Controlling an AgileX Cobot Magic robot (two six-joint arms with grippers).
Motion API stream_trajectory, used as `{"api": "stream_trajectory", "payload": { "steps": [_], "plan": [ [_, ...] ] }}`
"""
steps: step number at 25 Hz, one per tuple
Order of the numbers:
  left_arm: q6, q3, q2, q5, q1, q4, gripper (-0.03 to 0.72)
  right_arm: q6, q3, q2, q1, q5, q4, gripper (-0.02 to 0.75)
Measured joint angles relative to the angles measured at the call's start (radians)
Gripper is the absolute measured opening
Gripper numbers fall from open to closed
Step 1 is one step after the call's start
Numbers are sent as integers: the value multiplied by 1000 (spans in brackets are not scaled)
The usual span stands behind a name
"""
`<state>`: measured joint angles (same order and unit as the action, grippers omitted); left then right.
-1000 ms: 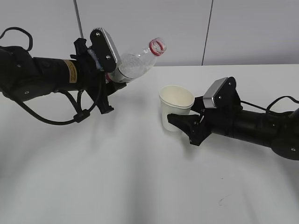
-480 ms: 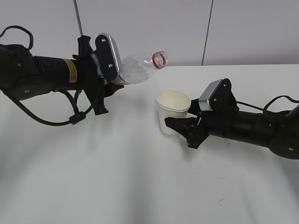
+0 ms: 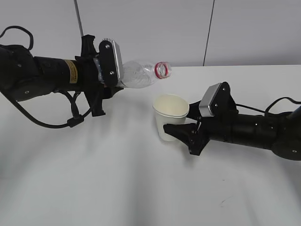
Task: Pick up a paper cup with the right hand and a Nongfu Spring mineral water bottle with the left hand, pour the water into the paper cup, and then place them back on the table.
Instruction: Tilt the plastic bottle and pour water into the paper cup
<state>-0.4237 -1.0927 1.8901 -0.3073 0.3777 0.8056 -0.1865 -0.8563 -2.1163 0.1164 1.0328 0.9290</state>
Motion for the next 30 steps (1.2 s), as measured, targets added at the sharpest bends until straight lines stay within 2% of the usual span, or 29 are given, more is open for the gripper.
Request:
{"api": "stream_trajectory", "payload": {
  "steps": [15,30],
  "plan": [
    [-140,0,0,18,0,0,365,-110,-30,0,2,5,142,485],
    [-297,0,0,55,0,-33,365,-116,-30,0,2,7,162,485]
  ]
}}
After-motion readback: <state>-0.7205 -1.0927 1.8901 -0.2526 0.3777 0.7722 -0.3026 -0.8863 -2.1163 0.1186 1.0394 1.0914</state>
